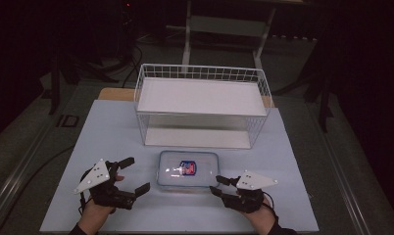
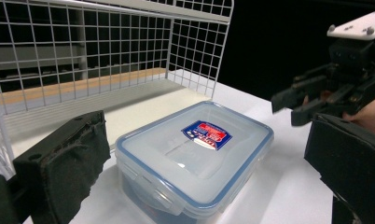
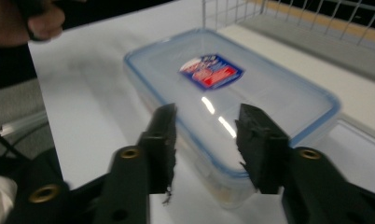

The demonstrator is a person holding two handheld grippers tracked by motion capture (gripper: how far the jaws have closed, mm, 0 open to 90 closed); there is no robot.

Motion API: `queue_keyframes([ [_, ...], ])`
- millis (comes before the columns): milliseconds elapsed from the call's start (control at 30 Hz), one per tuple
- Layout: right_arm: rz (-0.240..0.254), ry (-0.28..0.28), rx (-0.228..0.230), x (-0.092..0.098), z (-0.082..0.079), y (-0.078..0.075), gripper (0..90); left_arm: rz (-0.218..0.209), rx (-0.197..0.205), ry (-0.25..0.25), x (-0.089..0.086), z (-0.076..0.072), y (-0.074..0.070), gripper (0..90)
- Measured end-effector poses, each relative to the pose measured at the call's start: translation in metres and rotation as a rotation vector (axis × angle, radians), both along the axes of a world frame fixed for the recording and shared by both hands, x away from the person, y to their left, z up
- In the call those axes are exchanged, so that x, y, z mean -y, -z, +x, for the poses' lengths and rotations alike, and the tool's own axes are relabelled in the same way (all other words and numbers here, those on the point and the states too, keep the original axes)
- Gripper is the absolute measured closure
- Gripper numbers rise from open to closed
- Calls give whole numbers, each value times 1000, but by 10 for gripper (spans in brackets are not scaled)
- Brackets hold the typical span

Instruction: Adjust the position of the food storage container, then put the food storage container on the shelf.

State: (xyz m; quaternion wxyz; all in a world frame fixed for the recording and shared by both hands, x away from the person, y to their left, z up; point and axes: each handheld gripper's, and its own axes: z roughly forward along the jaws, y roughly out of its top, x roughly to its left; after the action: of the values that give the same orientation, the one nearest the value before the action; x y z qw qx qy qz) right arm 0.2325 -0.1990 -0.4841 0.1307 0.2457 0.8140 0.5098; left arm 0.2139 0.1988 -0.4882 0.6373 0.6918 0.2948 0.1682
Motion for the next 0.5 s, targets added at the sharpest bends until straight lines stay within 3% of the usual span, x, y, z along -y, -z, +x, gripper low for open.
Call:
queue_keyframes([
  [33, 54, -4, 10, 4, 1, -4, 351, 5, -6, -4, 1, 0, -1, 0],
  [67, 75, -2, 5, 6, 2, -5, 261, 6, -24, -12, 3, 0, -2, 0],
  [100, 75, -2, 5, 6, 2, -5, 261, 6, -24, -12, 3, 0, -2, 0],
  [133, 86, -9, 7, 7, 3, -6, 161, 11, -35, -16, 4, 1, -2, 0],
  [167, 87, -2, 26, 8, 4, -7, 117, 17, -48, -22, 6, 1, -2, 0],
  [267, 90, 18, 58, 12, 7, -10, 101, 50, -80, -29, 9, 4, -4, 0],
  [300, 108, 18, 98, 16, 10, -15, 101, 61, -92, -33, 10, 5, -5, 0],
  [400, 112, 29, 128, 20, 13, -22, 102, 61, -110, -27, 14, 8, -13, 0],
  [433, 112, 34, 146, 21, 14, -26, 102, 67, -111, -21, 15, 10, -16, 0],
  [467, 115, 53, 195, 25, 15, -34, 102, 64, -117, -14, 16, 11, -19, 0],
  [500, 115, 53, 195, 25, 15, -34, 102, 69, -122, -17, 18, 13, -22, 0],
])
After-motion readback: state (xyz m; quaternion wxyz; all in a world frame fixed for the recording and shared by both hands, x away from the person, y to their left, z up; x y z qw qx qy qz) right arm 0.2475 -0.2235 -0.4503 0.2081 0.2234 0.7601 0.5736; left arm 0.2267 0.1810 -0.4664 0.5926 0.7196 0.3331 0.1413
